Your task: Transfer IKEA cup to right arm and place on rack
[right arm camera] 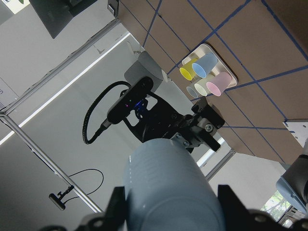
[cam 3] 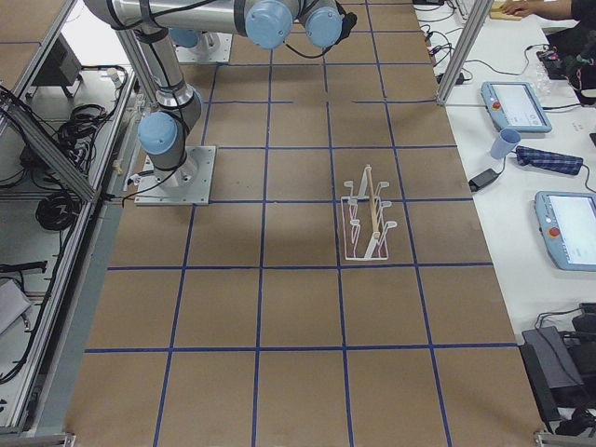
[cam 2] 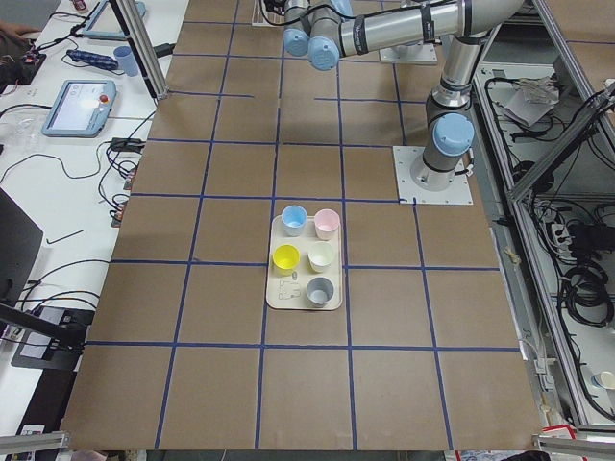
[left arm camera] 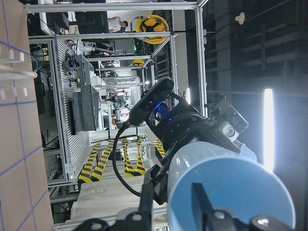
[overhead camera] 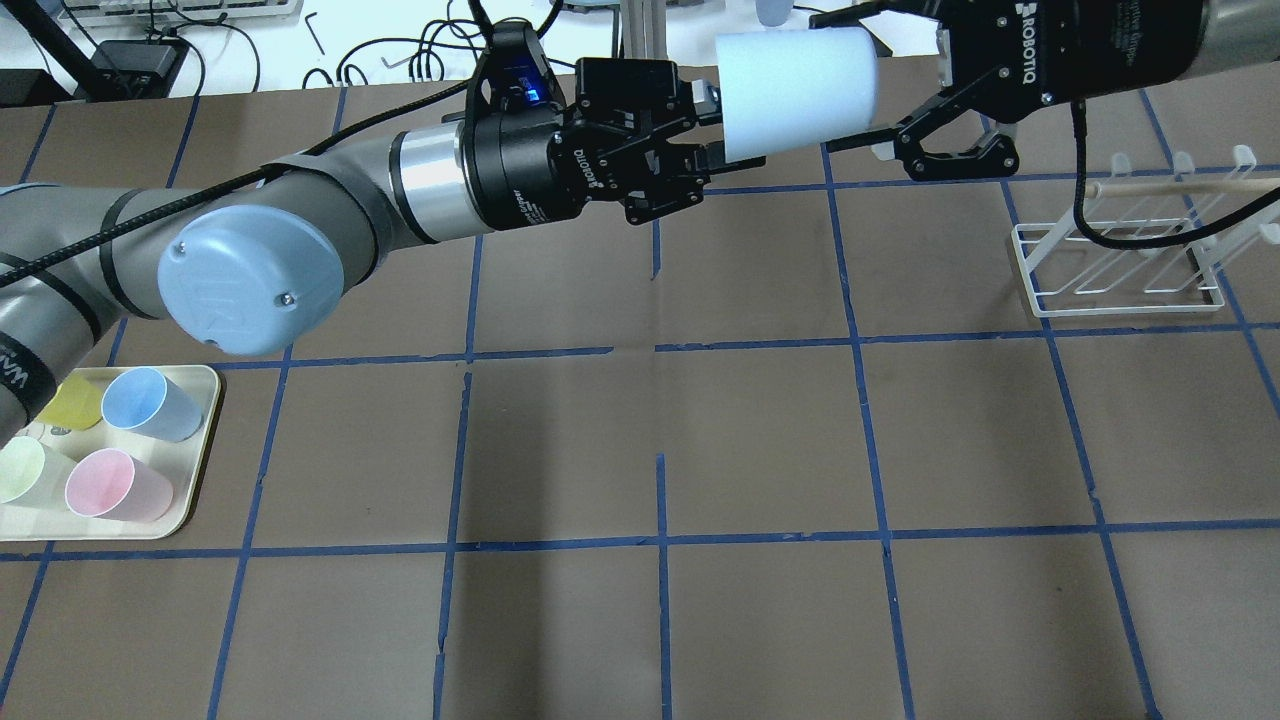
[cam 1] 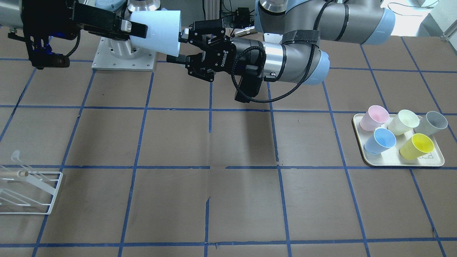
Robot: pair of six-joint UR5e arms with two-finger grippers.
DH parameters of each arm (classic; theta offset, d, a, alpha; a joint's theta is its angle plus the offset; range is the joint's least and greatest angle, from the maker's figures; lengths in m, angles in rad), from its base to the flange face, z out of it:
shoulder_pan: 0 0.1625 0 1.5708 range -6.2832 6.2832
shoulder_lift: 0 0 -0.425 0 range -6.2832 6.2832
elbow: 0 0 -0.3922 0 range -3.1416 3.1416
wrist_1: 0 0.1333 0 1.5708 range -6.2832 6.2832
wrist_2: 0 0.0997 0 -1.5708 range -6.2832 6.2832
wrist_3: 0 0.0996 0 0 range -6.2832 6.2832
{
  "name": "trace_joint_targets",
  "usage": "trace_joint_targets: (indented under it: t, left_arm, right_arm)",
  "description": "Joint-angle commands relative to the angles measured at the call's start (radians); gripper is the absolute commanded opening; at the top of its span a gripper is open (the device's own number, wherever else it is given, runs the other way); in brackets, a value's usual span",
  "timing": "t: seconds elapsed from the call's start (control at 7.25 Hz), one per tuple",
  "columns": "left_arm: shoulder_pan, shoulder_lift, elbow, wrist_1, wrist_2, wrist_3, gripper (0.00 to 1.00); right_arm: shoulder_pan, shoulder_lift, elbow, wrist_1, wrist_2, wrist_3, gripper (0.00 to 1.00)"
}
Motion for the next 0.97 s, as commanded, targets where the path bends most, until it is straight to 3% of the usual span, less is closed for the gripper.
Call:
trace_joint_targets:
  t: [0.0,0.28,0.41,0.69,0.83]
  left_arm:
    - [0.017,0.008,0.004,0.0,0.01,-0.015,0.97]
    - [0.058,0.024,0.003,0.0,0.033,-0.085,0.97]
    - [0.087,0.037,0.004,0.002,0.1,-0.125,0.97]
    - [0.151,0.063,0.009,0.008,0.229,-0.191,0.97]
    - [0.187,0.072,0.012,0.052,0.366,-0.242,0.97]
  right_arm:
    - [-0.001,0.001,-0.002,0.0,0.0,0.001,0.55]
    - [-0.011,0.007,-0.015,-0.008,-0.004,0.002,0.52]
    - [-0.021,0.011,-0.032,-0.018,-0.015,0.002,0.49]
    - [-0.034,0.015,-0.043,-0.128,-0.135,0.013,0.48]
    - [-0.034,0.017,-0.04,-0.224,-0.233,0.016,0.48]
